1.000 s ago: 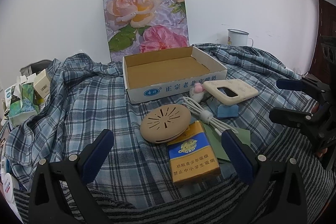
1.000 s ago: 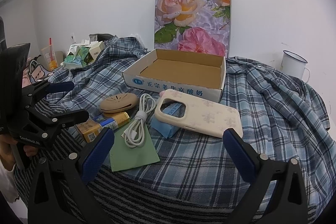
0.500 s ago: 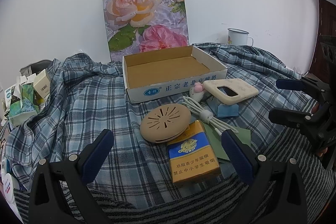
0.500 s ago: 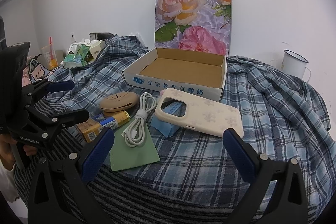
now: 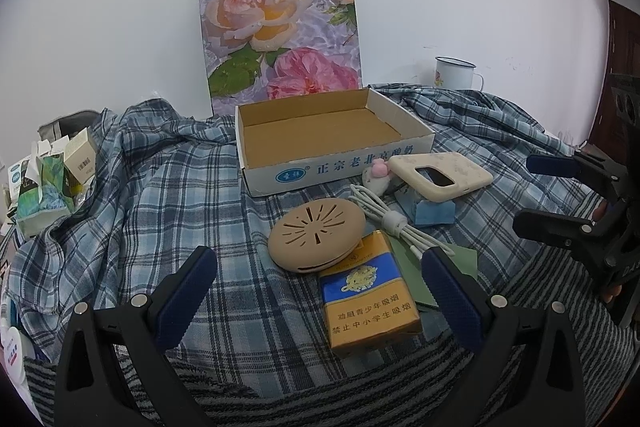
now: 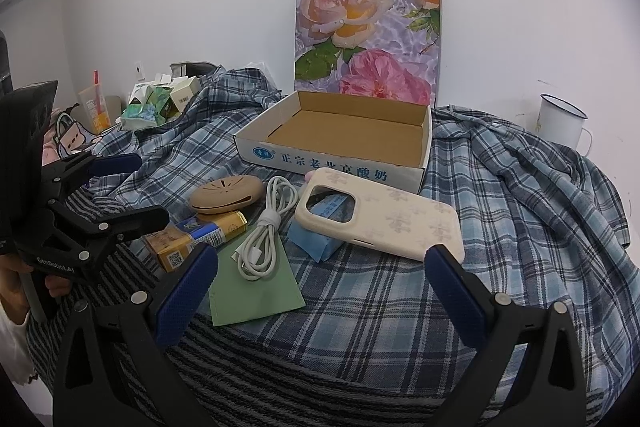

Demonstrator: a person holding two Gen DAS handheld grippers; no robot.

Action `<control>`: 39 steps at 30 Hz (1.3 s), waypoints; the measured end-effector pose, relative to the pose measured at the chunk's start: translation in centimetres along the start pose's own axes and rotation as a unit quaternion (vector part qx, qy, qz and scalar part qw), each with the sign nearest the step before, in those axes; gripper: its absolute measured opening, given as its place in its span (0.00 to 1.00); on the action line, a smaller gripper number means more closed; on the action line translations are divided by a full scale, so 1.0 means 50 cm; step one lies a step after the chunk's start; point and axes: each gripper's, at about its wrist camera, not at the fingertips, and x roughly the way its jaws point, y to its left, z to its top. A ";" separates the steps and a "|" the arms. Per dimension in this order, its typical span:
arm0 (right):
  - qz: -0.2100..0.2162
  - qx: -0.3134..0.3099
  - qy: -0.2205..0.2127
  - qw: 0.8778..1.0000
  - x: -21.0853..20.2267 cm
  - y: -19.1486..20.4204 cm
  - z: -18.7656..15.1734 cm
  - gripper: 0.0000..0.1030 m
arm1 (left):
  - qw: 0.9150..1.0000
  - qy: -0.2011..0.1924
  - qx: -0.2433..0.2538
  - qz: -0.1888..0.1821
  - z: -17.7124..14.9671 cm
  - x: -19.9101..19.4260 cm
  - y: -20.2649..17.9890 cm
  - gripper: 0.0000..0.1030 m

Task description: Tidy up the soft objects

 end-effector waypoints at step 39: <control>0.010 0.010 0.009 1.000 0.006 -0.005 0.002 1.00 | 0.979 0.128 -0.057 -0.146 -0.019 0.091 0.017 0.56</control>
